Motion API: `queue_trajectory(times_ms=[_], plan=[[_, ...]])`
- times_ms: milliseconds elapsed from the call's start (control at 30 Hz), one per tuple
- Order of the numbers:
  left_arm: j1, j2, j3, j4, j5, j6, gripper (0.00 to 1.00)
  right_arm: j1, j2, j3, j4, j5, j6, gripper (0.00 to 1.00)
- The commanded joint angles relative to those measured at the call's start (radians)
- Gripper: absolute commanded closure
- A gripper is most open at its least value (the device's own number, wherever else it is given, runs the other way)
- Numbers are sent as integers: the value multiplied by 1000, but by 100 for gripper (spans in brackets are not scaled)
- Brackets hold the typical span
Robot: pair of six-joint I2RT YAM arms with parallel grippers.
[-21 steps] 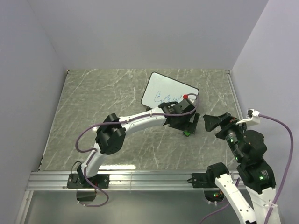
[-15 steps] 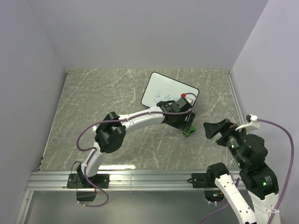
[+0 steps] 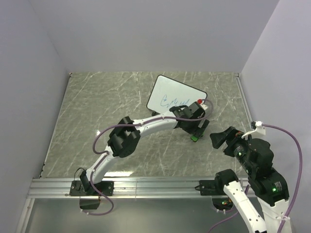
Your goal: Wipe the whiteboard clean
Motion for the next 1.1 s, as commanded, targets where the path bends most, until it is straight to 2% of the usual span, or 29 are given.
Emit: queue_trajectory(times_ms=[0, 467, 667, 800, 867, 900, 967, 1067], plan=[[-5, 54, 87, -13, 45, 56, 1, 6, 8, 6, -12, 23, 7, 1], [-54, 181, 143, -42, 43, 82, 10, 6, 10, 13, -29, 44, 10, 1], [-56, 226, 178, -69, 29, 77, 25, 6, 16, 6, -23, 30, 8, 1], [-56, 249, 183, -102, 5, 70, 53, 6, 22, 6, -14, 20, 2, 2], [-56, 244, 163, -112, -35, 70, 59, 6, 25, 2, -9, 18, -1, 2], [-54, 234, 152, -115, -44, 70, 75, 4, 27, 2, -3, 15, -1, 2], [-56, 223, 114, -118, -60, 65, 99, 6, 33, -1, 9, 9, -4, 2], [-56, 163, 37, -115, -35, 54, 100, 4, 59, -11, 49, -29, -22, 3]])
